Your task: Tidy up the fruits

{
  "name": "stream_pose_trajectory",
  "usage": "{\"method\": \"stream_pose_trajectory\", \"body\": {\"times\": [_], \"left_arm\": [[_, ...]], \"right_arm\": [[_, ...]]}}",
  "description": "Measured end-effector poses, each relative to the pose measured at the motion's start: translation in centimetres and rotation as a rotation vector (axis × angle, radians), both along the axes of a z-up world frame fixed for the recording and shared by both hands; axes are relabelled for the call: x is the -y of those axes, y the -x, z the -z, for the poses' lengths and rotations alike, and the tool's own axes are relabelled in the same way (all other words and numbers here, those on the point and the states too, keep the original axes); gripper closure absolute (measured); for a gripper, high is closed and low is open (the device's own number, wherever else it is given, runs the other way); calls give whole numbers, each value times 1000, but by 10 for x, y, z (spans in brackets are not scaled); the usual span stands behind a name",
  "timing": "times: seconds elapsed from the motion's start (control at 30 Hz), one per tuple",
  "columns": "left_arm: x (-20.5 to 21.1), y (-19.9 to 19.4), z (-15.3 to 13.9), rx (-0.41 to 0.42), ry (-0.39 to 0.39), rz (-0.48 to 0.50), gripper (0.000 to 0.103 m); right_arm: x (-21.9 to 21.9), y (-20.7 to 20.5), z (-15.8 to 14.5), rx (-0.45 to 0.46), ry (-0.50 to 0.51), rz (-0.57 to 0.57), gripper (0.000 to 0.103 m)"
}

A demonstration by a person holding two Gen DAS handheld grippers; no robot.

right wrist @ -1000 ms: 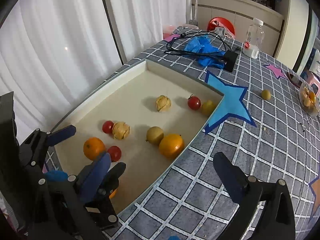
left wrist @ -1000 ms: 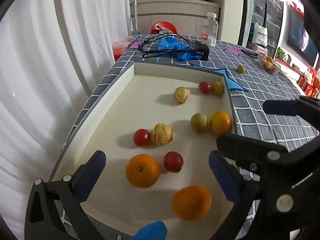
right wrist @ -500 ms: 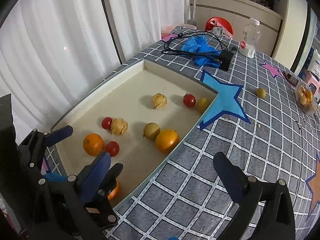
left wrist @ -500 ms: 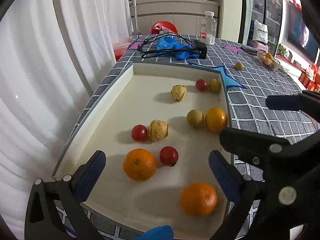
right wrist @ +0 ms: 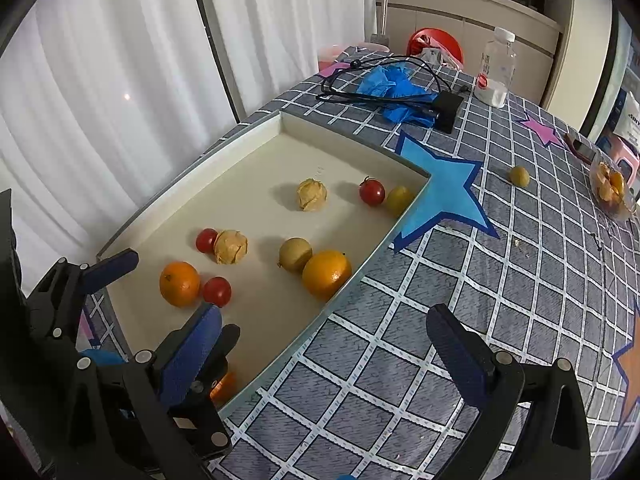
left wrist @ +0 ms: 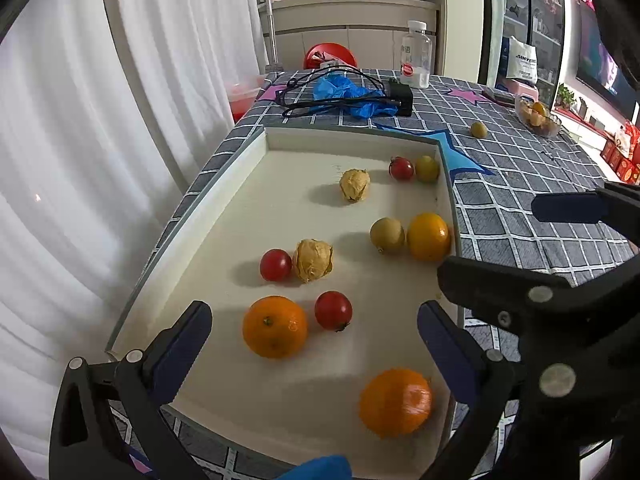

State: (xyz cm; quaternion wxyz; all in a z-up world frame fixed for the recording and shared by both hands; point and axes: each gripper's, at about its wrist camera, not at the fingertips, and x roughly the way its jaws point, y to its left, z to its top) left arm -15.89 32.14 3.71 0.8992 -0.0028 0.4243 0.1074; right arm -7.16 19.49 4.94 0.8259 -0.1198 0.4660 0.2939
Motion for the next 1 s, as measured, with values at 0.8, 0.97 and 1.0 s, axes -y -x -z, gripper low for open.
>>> {"method": "stream_pose_trajectory", "body": {"times": [0.8, 0.97, 1.0], "left_arm": [[-1, -3, 5, -15, -3, -2, 0], [-1, -3, 6, -17, -4, -3, 0], [-1, -3, 6, -17, -4, -2, 0]], "right_arm": [[-2, -4, 7, -8, 19, -6, 0], [-2, -4, 8, -11, 19, -6, 0], [-2, -4, 8, -12, 19, -6, 0]]}}
